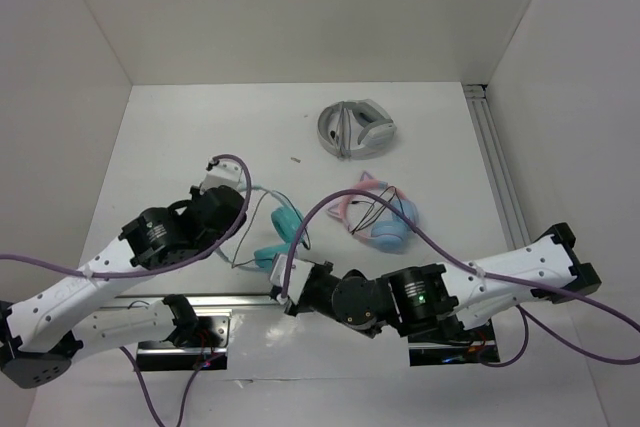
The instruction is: Wrap the headphones
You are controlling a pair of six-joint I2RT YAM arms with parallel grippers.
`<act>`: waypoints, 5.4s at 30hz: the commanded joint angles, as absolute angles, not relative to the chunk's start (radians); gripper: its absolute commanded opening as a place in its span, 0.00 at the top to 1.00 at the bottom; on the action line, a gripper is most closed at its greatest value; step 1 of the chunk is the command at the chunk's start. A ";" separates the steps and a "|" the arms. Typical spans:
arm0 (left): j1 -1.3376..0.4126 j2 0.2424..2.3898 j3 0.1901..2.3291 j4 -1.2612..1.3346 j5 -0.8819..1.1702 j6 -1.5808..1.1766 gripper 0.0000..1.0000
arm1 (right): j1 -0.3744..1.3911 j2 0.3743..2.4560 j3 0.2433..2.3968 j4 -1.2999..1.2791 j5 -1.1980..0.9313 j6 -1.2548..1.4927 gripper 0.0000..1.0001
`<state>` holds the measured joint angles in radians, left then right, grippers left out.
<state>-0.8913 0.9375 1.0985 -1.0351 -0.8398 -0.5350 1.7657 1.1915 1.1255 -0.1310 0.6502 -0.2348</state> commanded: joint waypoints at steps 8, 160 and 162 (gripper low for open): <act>-0.907 0.853 1.204 -1.006 -0.310 -0.293 1.00 | 1.757 1.131 1.109 -0.065 1.225 -0.515 1.00; -0.920 0.873 1.163 -0.997 -0.634 -0.433 1.00 | 1.813 1.365 1.241 -0.354 0.879 -0.244 1.00; -0.920 0.882 1.134 -0.982 -0.592 -0.385 1.00 | 1.827 1.356 1.241 -0.345 0.984 -0.259 1.00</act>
<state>-0.9154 0.8864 1.1477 -1.0813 -0.7029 -0.4805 1.8042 1.3712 1.1927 -0.2951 0.7780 -0.2176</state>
